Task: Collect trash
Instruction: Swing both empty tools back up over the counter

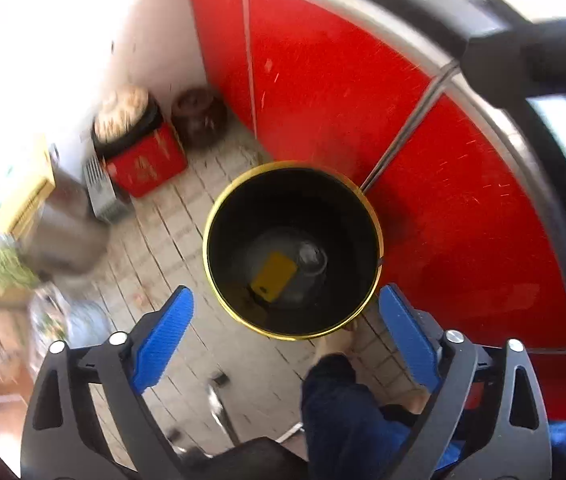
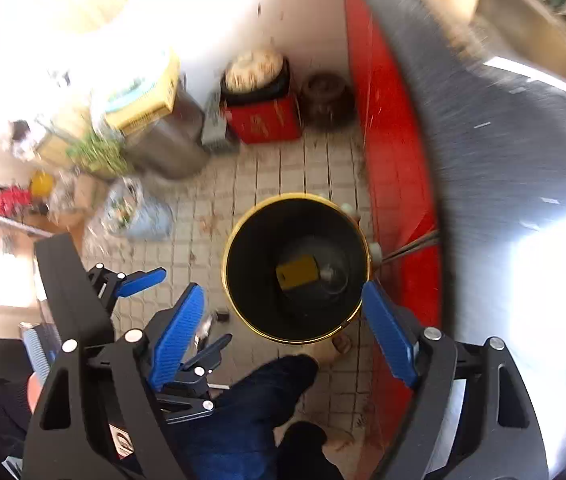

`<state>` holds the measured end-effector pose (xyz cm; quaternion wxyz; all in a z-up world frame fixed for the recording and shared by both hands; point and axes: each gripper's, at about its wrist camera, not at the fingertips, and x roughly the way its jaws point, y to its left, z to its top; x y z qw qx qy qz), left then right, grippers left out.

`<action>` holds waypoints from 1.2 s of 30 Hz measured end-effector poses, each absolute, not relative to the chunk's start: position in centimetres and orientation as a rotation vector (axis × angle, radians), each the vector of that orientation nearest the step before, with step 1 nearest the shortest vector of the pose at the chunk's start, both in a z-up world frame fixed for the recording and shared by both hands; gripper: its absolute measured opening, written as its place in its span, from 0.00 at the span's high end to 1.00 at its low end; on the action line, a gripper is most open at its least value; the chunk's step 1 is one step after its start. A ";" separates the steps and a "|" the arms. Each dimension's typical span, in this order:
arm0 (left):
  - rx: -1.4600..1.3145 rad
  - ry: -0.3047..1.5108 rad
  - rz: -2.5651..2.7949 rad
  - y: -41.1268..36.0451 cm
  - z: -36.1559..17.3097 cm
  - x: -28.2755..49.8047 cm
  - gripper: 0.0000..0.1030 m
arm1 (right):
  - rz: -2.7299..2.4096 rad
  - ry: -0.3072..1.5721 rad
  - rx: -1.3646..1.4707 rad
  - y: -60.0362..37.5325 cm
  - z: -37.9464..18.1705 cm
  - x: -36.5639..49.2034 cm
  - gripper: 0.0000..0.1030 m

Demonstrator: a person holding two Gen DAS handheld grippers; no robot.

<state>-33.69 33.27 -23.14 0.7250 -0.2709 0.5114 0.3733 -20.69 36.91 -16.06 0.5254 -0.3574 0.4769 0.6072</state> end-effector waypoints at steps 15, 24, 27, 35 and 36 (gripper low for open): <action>-0.186 1.037 0.313 20.3 -9.6 -10.3 0.07 | 0.735 0.957 -0.305 6.2 -2.7 -0.7 0.14; -0.069 1.035 -0.001 7.8 -6.8 0.5 0.07 | 0.393 0.969 -0.067 -11.7 -2.7 3.0 0.14; -0.058 1.054 -0.038 5.1 -6.9 1.9 0.07 | 0.344 0.972 -0.018 -14.7 -3.2 3.2 0.14; -0.083 1.103 -0.010 3.1 -7.6 6.3 0.07 | 0.330 0.981 0.013 -16.6 -3.9 5.7 0.14; -0.092 1.107 -0.006 3.0 -7.9 7.3 0.07 | 0.330 0.981 0.012 -16.5 -3.8 5.9 0.14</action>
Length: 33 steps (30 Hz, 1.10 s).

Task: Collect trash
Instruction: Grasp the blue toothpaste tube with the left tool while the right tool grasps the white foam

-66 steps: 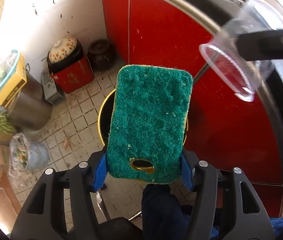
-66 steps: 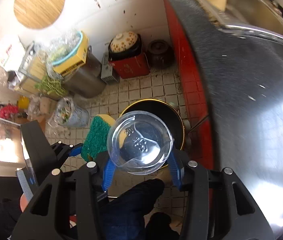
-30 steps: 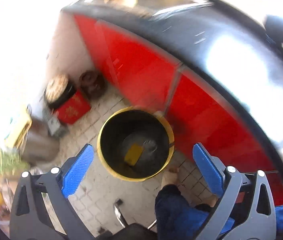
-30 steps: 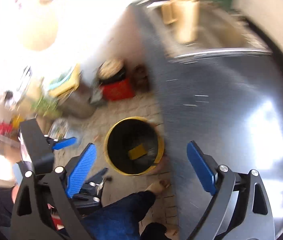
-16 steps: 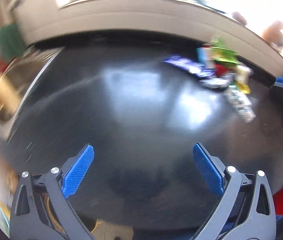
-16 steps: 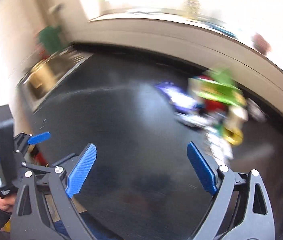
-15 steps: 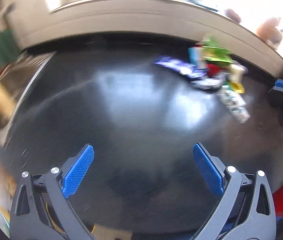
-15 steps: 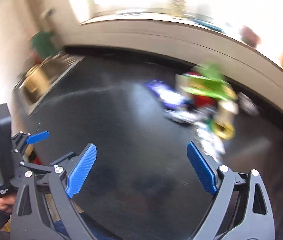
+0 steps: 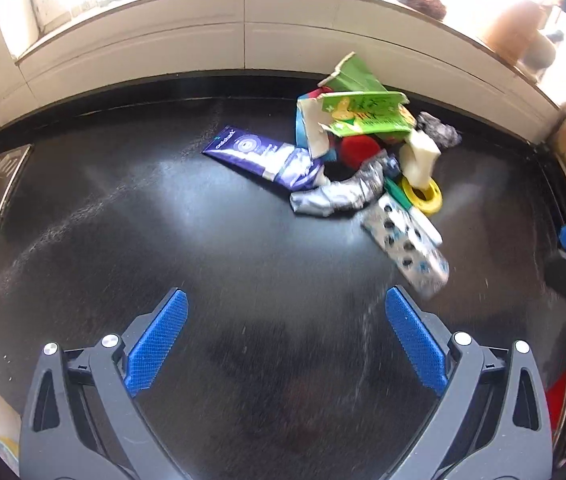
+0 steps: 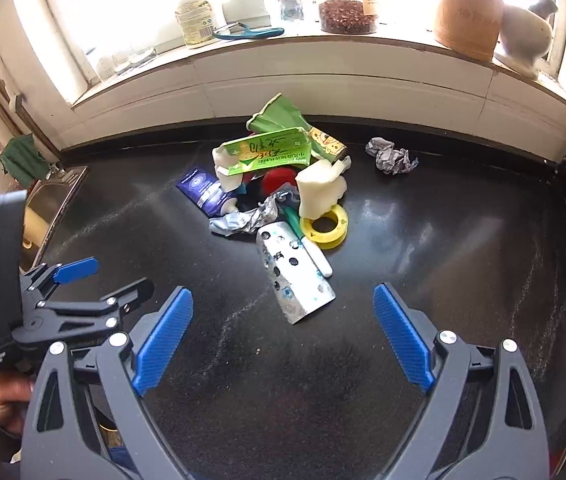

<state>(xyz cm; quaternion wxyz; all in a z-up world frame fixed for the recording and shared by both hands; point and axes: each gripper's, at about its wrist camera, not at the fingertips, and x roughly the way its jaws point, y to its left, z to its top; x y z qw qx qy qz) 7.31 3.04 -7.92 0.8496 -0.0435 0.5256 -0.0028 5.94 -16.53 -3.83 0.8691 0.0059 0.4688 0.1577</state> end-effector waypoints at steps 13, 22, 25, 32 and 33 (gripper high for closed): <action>-0.033 1.181 0.111 1.9 -14.8 21.1 0.07 | 0.317 1.047 0.011 -17.3 -6.0 13.3 0.14; -0.014 1.219 0.110 6.8 -15.7 19.0 0.07 | 0.331 1.139 -0.007 -14.7 -9.7 19.1 0.14; -0.041 1.256 0.112 8.5 -15.5 17.9 0.07 | 0.318 1.167 -0.018 -13.8 -10.8 20.6 0.14; -0.227 1.307 0.220 10.3 -15.9 20.2 0.07 | 0.236 1.220 0.037 -13.2 -12.3 23.6 0.14; -0.230 1.318 0.247 10.4 -16.1 20.8 0.07 | 0.230 1.224 0.039 -13.1 -12.4 23.9 0.14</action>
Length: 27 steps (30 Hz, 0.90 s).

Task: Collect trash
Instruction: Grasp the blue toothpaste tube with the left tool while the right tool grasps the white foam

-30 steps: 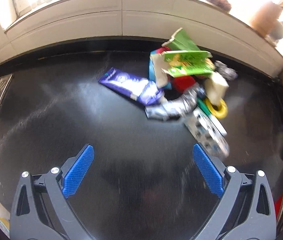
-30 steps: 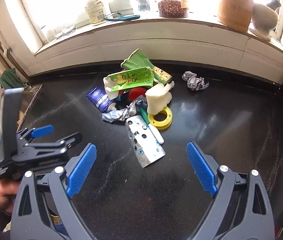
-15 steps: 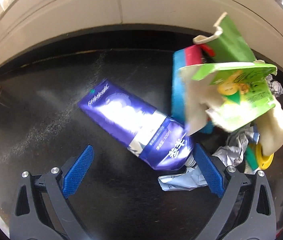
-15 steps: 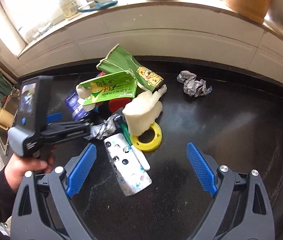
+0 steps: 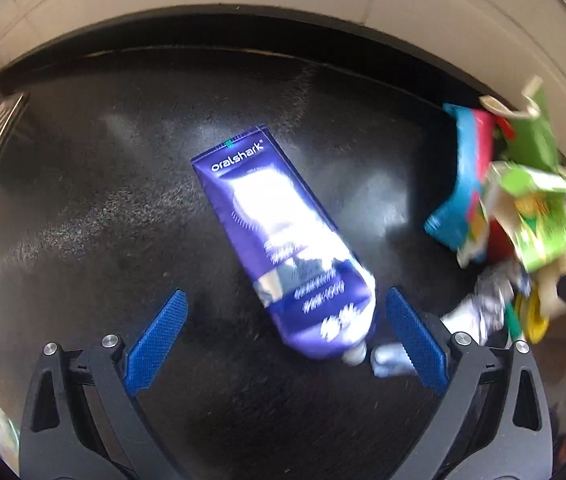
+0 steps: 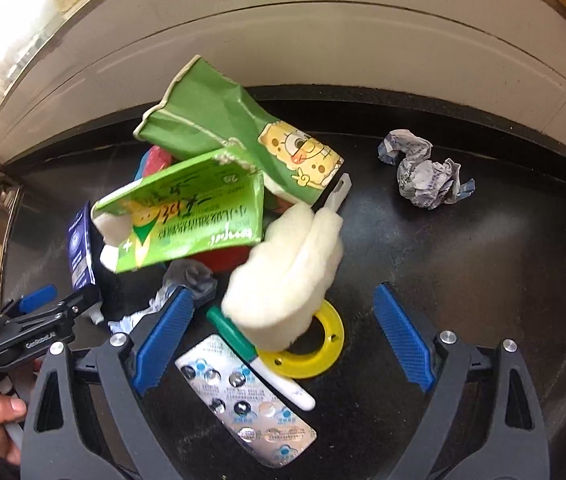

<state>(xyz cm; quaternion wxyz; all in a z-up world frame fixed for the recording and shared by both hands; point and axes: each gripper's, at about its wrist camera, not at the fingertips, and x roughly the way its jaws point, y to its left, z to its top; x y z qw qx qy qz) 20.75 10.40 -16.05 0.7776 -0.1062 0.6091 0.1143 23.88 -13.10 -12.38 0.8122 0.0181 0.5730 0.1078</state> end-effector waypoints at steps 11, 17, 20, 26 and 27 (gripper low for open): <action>-0.234 1.317 0.328 10.0 -16.6 22.0 0.41 | 0.189 1.230 -0.044 -12.4 -13.1 23.9 0.75; -0.264 1.314 0.264 10.5 -16.0 19.8 0.48 | 0.192 1.171 -0.046 -13.5 -10.7 21.6 0.80; -0.226 1.281 0.237 10.2 -14.9 17.8 0.49 | 0.196 1.136 -0.045 -14.2 -9.4 20.1 0.81; -0.195 1.220 0.184 9.7 -12.5 13.8 0.49 | 0.217 1.078 -0.026 -16.0 -7.1 15.7 0.81; -0.193 1.210 0.175 9.7 -12.0 13.1 0.49 | 0.222 1.071 -0.023 -16.3 -6.9 14.8 0.81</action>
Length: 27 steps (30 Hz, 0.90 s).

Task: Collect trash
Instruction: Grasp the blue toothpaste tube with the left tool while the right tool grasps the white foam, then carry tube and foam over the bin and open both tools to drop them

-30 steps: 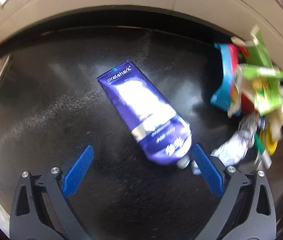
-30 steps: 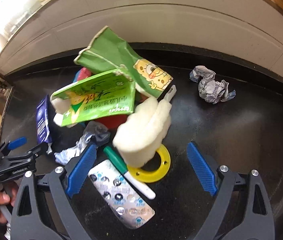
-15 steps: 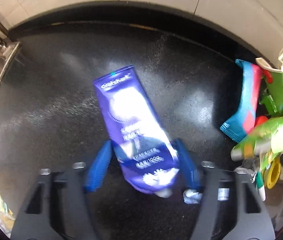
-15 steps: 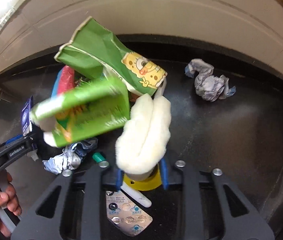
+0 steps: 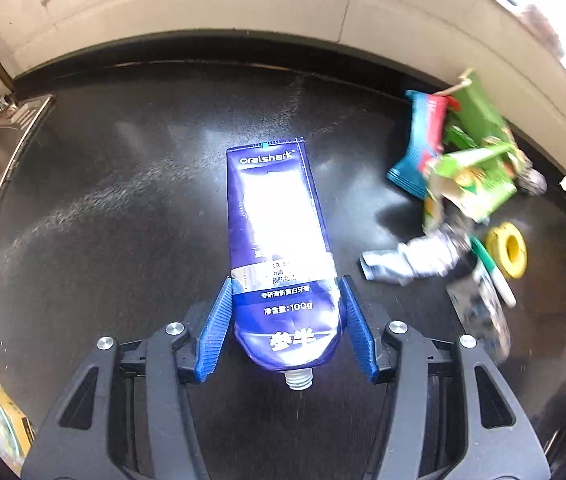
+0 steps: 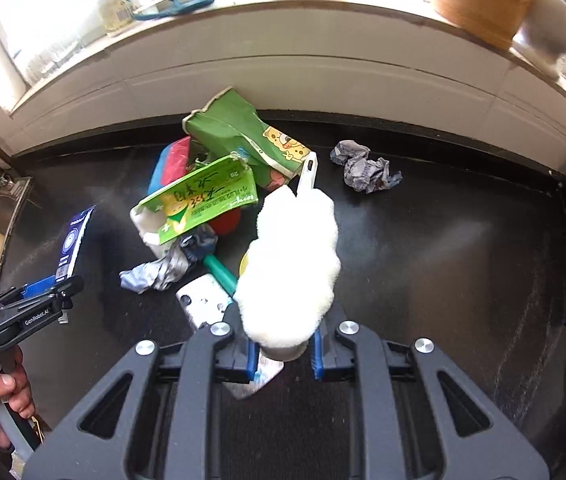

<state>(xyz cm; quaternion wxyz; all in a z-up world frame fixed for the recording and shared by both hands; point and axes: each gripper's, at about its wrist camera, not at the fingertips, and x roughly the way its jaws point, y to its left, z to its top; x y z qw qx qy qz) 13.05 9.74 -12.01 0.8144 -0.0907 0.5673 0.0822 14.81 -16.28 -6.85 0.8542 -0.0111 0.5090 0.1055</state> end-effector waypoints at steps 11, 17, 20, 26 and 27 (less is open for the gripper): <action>-0.155 1.184 0.151 8.8 -10.8 6.1 0.49 | 0.286 1.051 -0.031 -16.3 -6.7 7.2 0.81; -0.146 1.146 0.165 8.5 -9.5 3.1 0.49 | 0.326 1.043 -0.056 -14.9 -6.5 5.7 0.81; -0.151 1.120 0.187 9.4 -8.6 1.9 0.49 | 0.378 1.034 -0.080 -13.0 -6.3 5.4 0.81; -0.178 1.070 0.271 12.7 -6.8 -2.0 0.49 | 0.560 1.032 -0.172 -5.8 -6.2 4.3 0.81; -0.183 1.064 0.291 13.4 -6.6 -2.9 0.49 | 0.601 1.032 -0.190 -4.3 -6.3 4.0 0.81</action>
